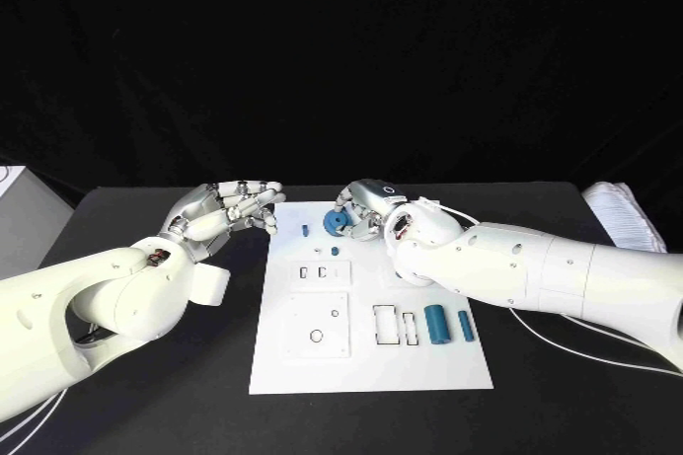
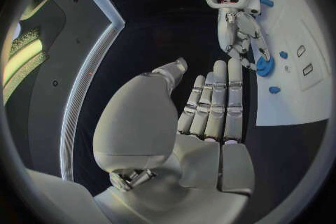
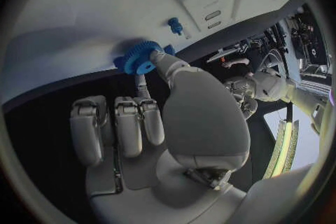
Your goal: Assemble the parts on the task board
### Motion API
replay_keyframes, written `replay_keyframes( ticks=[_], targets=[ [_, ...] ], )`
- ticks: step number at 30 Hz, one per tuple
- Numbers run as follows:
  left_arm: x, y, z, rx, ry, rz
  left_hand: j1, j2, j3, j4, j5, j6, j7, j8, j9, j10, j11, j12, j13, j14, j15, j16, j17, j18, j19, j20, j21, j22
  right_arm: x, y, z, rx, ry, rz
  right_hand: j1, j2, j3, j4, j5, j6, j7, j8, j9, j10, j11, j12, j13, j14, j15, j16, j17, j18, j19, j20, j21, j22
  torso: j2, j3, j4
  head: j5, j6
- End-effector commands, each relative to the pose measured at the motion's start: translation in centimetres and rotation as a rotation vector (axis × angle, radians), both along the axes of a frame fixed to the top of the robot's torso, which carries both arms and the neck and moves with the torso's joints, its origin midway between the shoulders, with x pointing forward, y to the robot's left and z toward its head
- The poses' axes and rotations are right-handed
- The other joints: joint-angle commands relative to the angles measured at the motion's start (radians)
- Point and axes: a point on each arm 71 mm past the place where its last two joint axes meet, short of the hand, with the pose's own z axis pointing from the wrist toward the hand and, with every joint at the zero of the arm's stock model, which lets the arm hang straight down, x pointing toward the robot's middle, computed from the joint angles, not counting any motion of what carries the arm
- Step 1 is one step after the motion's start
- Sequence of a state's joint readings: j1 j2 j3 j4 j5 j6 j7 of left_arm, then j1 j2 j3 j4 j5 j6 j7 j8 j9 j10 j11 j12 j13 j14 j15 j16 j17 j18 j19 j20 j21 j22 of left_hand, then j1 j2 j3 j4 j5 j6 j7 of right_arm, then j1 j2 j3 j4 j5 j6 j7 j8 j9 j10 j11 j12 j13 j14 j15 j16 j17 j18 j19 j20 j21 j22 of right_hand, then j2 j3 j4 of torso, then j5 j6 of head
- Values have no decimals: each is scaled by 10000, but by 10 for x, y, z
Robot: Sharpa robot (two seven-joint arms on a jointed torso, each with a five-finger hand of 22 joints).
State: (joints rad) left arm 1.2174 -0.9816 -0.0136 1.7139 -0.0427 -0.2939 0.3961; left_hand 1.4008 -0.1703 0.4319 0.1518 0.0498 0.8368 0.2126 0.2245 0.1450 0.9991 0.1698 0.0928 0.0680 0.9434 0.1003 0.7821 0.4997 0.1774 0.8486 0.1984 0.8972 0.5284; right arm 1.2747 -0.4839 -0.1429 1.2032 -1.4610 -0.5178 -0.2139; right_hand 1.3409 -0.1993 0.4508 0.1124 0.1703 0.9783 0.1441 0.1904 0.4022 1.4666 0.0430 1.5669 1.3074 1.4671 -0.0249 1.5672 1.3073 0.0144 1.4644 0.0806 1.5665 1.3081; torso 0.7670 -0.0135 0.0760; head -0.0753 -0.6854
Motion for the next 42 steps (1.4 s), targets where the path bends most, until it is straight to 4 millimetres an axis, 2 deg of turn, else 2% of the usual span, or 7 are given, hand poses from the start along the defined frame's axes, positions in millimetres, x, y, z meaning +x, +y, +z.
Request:
replay_keyframes(
  ticks=[1,22,24,26,29,34,42],
  targets=[
    [-1,-3,2,-59,-80,-204,-45,54,74,8,21,-54,213,-9,-10,-18,26,-48,17,-69,31,32,-11,53,-53,-3,33,13,0,2,-4,-322,215,25,-58,86,55,35,39,499,-241,202,191,1042,-17,39,2634,1037,-65,36,2635,-144,1064,-66,43,2627,-3,-3,6,0,-6],
    [0,-4,1,-45,-36,-250,-58,50,96,-10,20,-55,213,-10,-12,-23,28,-43,18,-99,35,59,-27,54,-115,4,103,51,7,7,-8,-405,287,-30,-298,-106,54,108,-15,174,-104,10,109,1042,97,39,2634,1037,37,36,2635,-144,1064,6,43,2627,-7,0,-1,19,-24],
    [0,-4,1,-43,-34,-249,-58,50,96,-10,20,-55,213,-10,-12,-23,28,-43,18,-99,35,59,-27,54,-115,4,103,51,7,7,-9,-401,402,12,-644,-333,-239,291,-20,-95,9,-157,43,1042,200,39,2634,1037,134,36,2635,-144,1064,82,43,2627,-5,-1,-8,34,-12],
    [0,-4,1,-41,-32,-246,-61,49,96,-10,20,-56,214,-10,-12,-24,29,-43,18,-103,37,59,-29,54,-120,5,107,53,7,6,-10,-412,519,39,-848,-376,-537,459,-79,-194,42,-228,19,1042,239,39,2634,1037,185,36,2635,-144,1064,139,43,2627,-4,1,-12,36,-17],
    [0,-3,1,-37,-30,-241,-61,49,96,-10,20,-56,214,-10,-12,-24,29,-43,18,-103,37,59,-29,54,-120,5,107,53,7,5,-12,-448,737,74,-1324,-191,-1674,1142,-45,-320,70,-327,1,1042,271,39,2634,1037,231,36,2635,-144,1064,216,43,2627,-3,7,-4,30,-25],
    [1,-3,1,-35,-30,-236,-61,49,96,-10,20,-56,214,-10,-12,-24,29,-43,18,-103,37,59,-29,54,-120,5,107,53,7,2,-14,-509,1012,78,-1326,4,-2421,1729,60,-351,77,-364,7,1042,285,39,2634,1037,242,36,2635,-144,1064,225,43,2627,-8,3,-1,26,-42],
    [1,-3,1,-31,-31,-226,-61,49,96,-10,20,-56,214,-10,-12,-24,29,-43,18,-103,37,59,-29,54,-120,5,107,53,6,-5,-15,-548,1205,19,-1545,188,-2663,1800,118,-329,73,-360,17,1042,283,39,2634,1037,243,36,2635,-144,1064,228,43,2627,-4,12,-10,22,-45]
  ],
)
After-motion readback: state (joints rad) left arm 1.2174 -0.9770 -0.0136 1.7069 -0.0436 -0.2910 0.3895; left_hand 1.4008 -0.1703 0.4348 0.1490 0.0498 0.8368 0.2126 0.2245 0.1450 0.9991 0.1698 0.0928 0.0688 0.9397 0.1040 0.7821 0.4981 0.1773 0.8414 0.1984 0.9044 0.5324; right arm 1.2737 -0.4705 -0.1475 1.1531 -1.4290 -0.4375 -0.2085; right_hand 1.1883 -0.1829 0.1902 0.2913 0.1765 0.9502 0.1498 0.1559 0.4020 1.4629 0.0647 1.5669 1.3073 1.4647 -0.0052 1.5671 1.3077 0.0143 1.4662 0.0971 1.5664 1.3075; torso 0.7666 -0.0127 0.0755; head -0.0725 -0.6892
